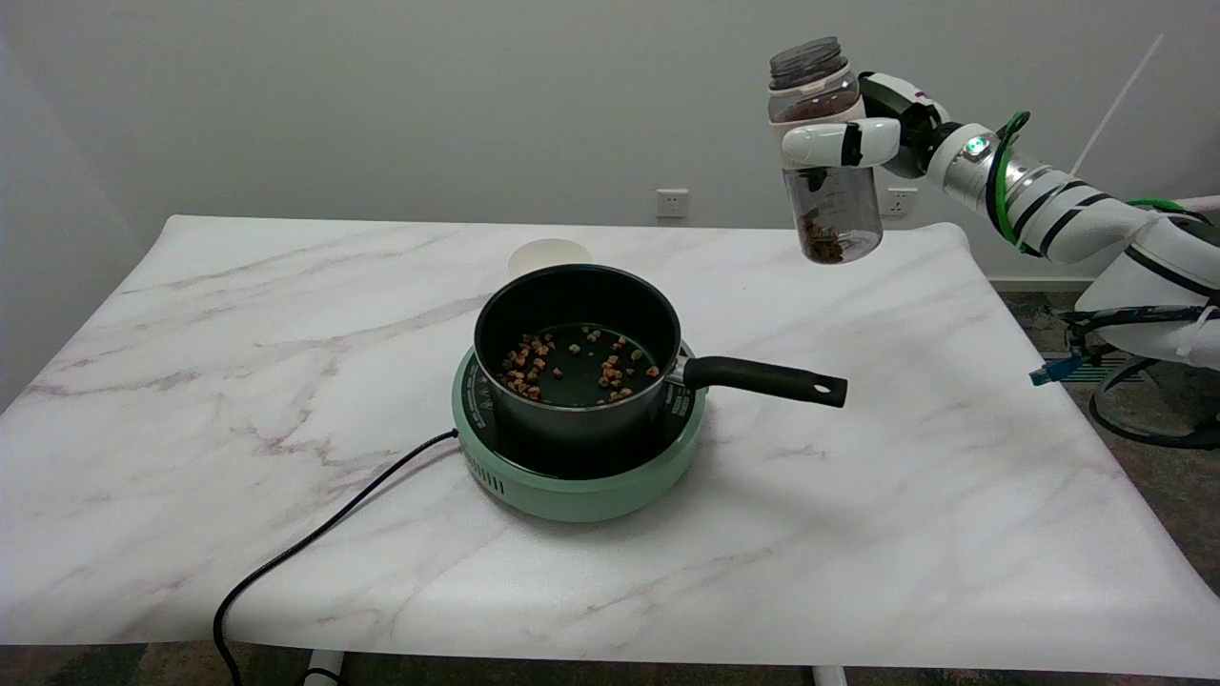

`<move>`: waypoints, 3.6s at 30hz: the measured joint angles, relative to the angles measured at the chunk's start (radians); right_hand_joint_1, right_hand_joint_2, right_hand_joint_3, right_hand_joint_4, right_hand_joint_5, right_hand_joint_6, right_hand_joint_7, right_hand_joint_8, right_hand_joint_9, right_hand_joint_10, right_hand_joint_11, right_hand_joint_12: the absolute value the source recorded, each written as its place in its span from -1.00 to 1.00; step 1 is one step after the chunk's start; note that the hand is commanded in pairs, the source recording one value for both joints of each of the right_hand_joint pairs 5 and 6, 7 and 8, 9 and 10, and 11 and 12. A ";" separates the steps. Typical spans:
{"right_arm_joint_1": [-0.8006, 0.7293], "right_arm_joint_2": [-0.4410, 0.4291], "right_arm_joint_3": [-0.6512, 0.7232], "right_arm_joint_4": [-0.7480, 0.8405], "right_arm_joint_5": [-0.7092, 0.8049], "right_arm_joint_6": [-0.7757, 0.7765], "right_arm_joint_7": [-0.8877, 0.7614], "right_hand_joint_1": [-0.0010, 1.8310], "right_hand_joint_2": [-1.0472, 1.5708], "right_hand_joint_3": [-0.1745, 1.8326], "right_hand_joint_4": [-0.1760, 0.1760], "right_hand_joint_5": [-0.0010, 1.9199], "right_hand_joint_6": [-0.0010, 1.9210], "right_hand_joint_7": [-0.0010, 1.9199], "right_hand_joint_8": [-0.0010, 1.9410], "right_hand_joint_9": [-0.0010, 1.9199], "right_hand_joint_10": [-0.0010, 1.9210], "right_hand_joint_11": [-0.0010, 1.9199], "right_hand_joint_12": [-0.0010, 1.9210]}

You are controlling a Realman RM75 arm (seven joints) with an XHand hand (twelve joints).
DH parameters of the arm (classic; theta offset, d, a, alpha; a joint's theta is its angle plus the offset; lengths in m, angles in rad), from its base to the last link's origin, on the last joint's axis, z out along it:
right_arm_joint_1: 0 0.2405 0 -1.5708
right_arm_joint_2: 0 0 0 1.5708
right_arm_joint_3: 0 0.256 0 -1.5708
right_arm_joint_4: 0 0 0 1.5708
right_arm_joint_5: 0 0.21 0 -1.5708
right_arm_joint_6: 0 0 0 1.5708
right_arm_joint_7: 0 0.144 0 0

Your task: Place the bottle onto the table.

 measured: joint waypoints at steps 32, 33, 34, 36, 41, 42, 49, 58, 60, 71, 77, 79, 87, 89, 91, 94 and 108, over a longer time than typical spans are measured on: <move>-0.041 -0.049 0.006 -0.073 -0.013 0.039 -0.001 0.36 0.59 -0.13 0.00 0.75 0.75 0.61 0.59 0.60 0.60 0.29 0.29; -0.049 -0.053 0.013 -0.076 -0.013 0.042 -0.003 0.35 0.60 -0.13 0.00 0.75 0.75 0.61 0.59 0.60 0.60 0.29 0.29; -0.056 -0.057 0.021 -0.080 -0.013 0.044 -0.005 0.35 0.60 -0.13 0.00 0.75 0.75 0.61 0.59 0.60 0.60 0.29 0.29; -0.069 -0.065 0.036 -0.087 -0.013 0.050 -0.008 0.35 0.61 -0.13 0.00 0.77 0.77 0.61 0.60 0.60 0.60 0.30 0.29; -0.095 -0.082 0.064 -0.105 -0.013 0.059 -0.029 0.34 0.62 -0.13 0.00 0.78 0.78 0.61 0.60 0.60 0.59 0.29 0.29; -0.099 -0.086 0.068 -0.109 -0.012 0.060 -0.033 0.34 0.62 -0.13 0.00 0.78 0.78 0.61 0.60 0.60 0.59 0.29 0.29; -0.137 -0.122 0.107 -0.151 -0.010 0.081 -0.055 0.35 0.59 -0.12 0.00 0.77 0.77 0.60 0.59 0.59 0.59 0.28 0.27; -0.181 -0.155 0.158 -0.194 -0.007 0.101 -0.076 0.35 0.61 -0.16 0.00 0.75 0.75 0.61 0.60 0.60 0.60 0.31 0.31; -0.188 -0.162 0.170 -0.201 -0.008 0.103 -0.086 0.35 0.62 -0.18 0.00 0.75 0.75 0.62 0.60 0.62 0.61 0.32 0.32; -0.212 -0.235 0.260 -0.237 -0.009 0.103 -0.203 0.32 0.71 -0.23 0.00 0.78 0.78 0.65 0.63 0.66 0.66 0.38 0.38; -0.215 -0.295 0.325 -0.272 -0.006 0.116 -0.287 0.32 0.73 -0.26 0.00 0.74 0.74 0.64 0.63 0.65 0.65 0.37 0.37; -0.215 -0.318 0.349 -0.285 -0.003 0.124 -0.314 0.35 0.66 -0.23 0.00 0.70 0.70 0.61 0.60 0.62 0.62 0.34 0.34; -0.203 -0.413 0.449 -0.363 0.021 0.183 -0.428 0.40 0.55 -0.14 0.00 0.68 0.68 0.59 0.57 0.60 0.60 0.31 0.31; -0.197 -0.428 0.463 -0.382 0.038 0.203 -0.455 0.40 0.55 -0.14 0.00 0.69 0.68 0.59 0.57 0.60 0.60 0.31 0.31; -0.191 -0.442 0.473 -0.402 0.062 0.224 -0.489 0.40 0.56 -0.14 0.00 0.68 0.68 0.59 0.58 0.60 0.60 0.31 0.31; -0.184 -0.458 0.485 -0.428 0.096 0.250 -0.540 0.38 0.64 -0.21 0.00 0.72 0.72 0.63 0.61 0.64 0.64 0.38 0.38; -0.148 -0.507 0.480 -0.518 0.343 0.357 -0.924 0.29 0.84 -0.34 0.00 0.76 0.76 0.69 0.68 0.70 0.70 0.45 0.45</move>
